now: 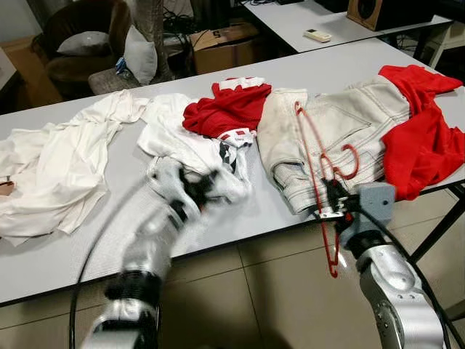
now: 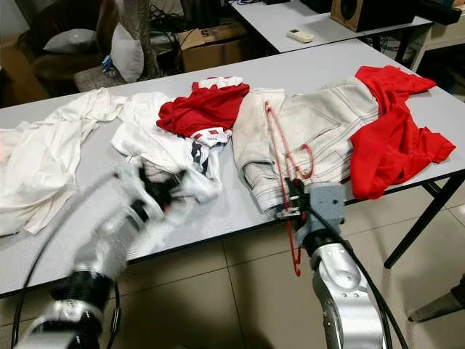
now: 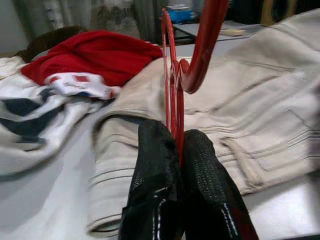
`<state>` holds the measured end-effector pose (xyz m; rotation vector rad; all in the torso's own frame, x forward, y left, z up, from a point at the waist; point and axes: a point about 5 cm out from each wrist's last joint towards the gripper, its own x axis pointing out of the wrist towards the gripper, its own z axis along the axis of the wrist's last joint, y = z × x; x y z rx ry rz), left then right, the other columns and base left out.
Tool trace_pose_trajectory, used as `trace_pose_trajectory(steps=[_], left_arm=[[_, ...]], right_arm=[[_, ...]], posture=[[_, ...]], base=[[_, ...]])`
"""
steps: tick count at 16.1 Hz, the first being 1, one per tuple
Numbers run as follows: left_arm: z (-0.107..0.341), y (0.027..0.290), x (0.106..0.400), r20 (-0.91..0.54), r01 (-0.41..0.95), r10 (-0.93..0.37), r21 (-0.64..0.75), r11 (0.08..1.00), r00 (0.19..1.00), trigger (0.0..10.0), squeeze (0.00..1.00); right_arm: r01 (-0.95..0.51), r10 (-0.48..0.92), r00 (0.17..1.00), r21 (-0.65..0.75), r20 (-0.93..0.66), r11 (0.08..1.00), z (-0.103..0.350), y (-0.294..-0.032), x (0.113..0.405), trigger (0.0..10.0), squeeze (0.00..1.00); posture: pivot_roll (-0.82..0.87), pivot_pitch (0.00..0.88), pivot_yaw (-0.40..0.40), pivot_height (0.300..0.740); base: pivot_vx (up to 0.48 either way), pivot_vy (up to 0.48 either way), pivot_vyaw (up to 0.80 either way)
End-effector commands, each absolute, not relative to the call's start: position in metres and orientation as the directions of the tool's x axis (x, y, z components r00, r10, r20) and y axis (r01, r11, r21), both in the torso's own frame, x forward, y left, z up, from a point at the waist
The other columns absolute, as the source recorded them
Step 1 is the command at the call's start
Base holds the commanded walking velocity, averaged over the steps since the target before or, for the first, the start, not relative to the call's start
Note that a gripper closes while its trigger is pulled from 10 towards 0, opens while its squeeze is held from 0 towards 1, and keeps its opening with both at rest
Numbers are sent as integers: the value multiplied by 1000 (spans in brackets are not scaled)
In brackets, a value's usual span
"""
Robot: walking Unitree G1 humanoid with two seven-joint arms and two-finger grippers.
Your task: Hang hanger
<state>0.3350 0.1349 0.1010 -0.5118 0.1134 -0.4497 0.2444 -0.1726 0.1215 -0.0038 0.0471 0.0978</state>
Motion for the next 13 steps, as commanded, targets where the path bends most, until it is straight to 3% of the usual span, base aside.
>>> trace_pose_trajectory(steps=[1,5,8,11,13], left_arm=[[109,142,339,27,372,-415,-499,783,909,0,0],[190,156,357,274,495,-412,-462,736,869,0,0],[269,151,351,503,679,-493,-301,670,710,0,0],[310,152,338,598,745,-539,-155,649,593,0,0],[336,172,331,702,714,-436,-148,684,563,0,0]], right_arm=[[-84,84,996,10,-32,996,123,-173,246,10000,0],[-91,91,996,22,-7,996,125,-171,249,10000,0],[-108,108,994,30,17,994,127,-168,250,10000,0],[-130,129,991,28,39,991,130,-164,252,10000,0],[-142,140,988,28,62,989,132,-164,252,10000,0]], posture=[[-173,0,165,740],[-161,0,171,740],[-149,0,166,740],[-146,0,161,740],[-145,0,153,740]], base=[[0,0,0],[0,0,0],[0,0,0],[0,0,0],[0,0,0]])
